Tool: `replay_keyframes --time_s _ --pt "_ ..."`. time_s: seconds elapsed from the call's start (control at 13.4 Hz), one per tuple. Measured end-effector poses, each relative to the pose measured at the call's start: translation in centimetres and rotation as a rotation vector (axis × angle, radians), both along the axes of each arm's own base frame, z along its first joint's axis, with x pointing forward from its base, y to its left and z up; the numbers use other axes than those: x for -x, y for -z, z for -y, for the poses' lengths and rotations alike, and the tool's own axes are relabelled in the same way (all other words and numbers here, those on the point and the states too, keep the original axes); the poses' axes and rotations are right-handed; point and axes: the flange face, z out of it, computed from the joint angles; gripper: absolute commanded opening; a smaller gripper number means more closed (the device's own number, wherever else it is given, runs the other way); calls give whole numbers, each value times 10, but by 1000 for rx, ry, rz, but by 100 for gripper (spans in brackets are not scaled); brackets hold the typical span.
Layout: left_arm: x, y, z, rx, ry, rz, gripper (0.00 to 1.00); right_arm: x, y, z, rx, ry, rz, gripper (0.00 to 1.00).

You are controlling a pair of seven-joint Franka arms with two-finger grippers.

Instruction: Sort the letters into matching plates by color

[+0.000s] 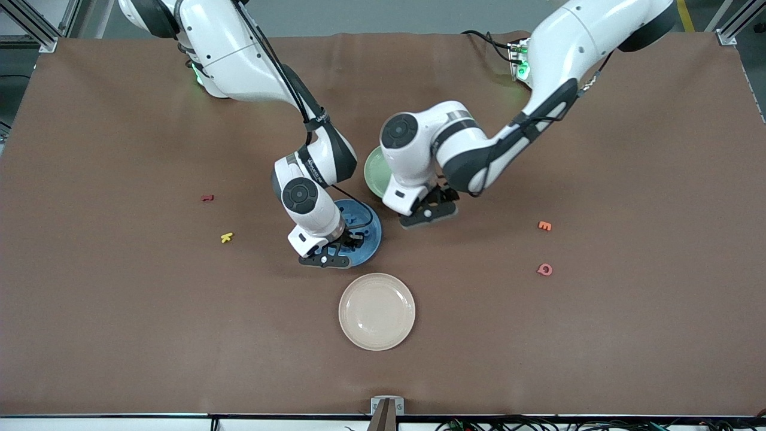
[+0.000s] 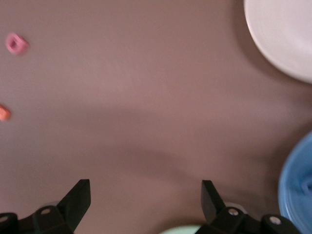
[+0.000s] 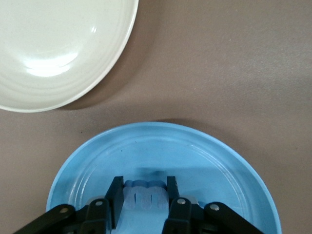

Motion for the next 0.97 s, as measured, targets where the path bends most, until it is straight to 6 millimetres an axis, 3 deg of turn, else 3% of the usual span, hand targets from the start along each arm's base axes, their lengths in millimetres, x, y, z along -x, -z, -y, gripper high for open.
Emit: replay_keyframes --time_s 0.07,0.3,0.45,0.52,0.67,0.82,0.97 --pt "-17 -9 -14 0 -1 2 100 -1 0 1 1 1 1 96" --pt "-58 -43 -66 -18 30 10 100 -1 -4 1 6 0 -12 99" --pt "-75 -68 -101 -22 65 -10 100 1 -26 3 27 -9 -84 99" --pt "-83 -80 -120 -17 83 -19 100 2 -51 5 32 -15 -118 100" --pt "-97 -105 -158 -5 120 -35 100 9 -130 21 32 -23 -197 100" --pt "-107 -125 -191 23 152 -52 100 20 -220 62 19 -11 -261 100" --pt "-112 -147 -218 72 175 -68 100 33 -292 123 -9 20 -291 100"
